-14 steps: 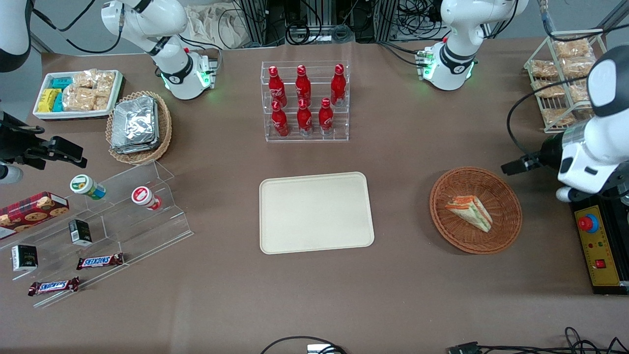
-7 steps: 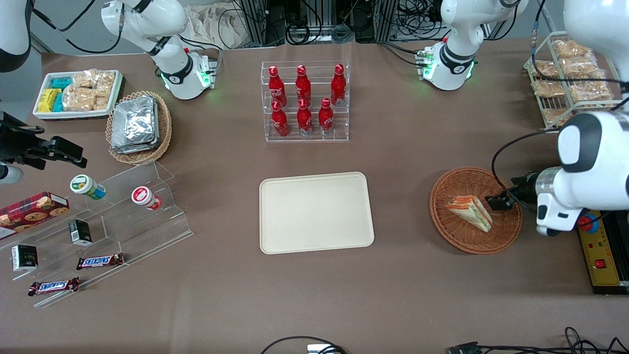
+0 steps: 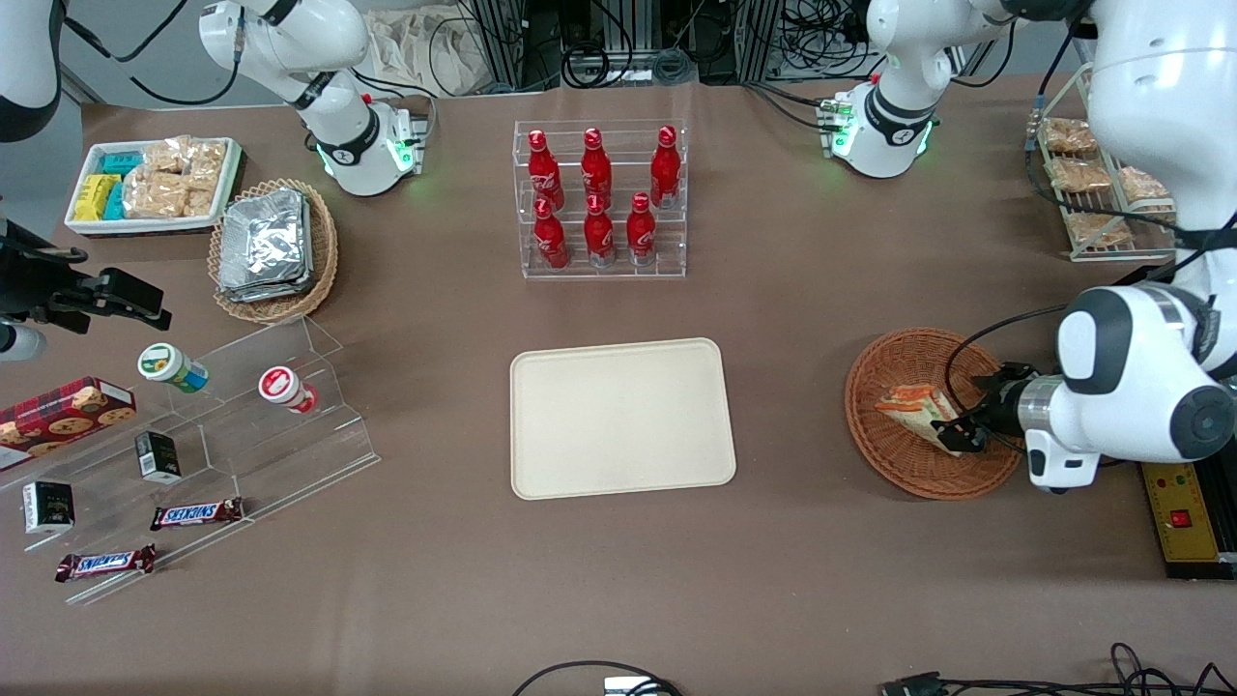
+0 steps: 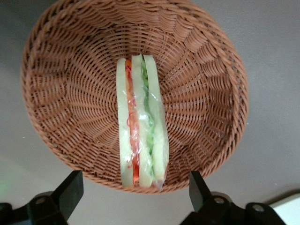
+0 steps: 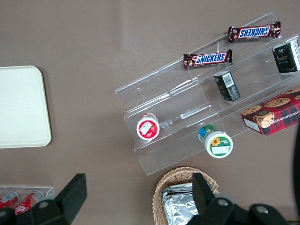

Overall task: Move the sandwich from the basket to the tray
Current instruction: 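Lower the open left gripper over the wrapped sandwich in the basket, then close the left gripper on the sandwich wrapper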

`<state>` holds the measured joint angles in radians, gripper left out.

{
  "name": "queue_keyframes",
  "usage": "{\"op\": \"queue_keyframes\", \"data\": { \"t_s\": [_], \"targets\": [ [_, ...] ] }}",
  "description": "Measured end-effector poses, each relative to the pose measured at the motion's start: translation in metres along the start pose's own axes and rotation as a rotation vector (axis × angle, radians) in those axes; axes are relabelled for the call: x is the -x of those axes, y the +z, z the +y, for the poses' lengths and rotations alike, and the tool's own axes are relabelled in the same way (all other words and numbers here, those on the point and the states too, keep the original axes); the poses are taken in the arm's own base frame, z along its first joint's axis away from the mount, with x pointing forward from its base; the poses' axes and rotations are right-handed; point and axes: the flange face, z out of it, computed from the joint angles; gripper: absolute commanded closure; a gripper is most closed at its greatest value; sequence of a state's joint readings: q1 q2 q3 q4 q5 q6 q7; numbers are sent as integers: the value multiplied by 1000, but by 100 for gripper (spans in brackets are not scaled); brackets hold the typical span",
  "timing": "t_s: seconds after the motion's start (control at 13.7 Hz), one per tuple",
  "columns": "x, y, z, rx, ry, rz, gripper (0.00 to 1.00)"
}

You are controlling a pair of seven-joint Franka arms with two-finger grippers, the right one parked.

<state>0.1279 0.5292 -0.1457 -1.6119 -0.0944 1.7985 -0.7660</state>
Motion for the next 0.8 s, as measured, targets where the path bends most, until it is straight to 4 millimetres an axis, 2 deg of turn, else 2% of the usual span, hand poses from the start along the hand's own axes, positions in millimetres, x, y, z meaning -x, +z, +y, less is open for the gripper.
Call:
{"op": "queue_keyframes", "data": {
  "t_s": [0.44,0.66,0.8],
  "targets": [
    [-13,34,7,5,-12,-4,0],
    [-16,57,6,9,-17,0,0],
    [-16,64,5,12,-19,3,0]
  ]
}}
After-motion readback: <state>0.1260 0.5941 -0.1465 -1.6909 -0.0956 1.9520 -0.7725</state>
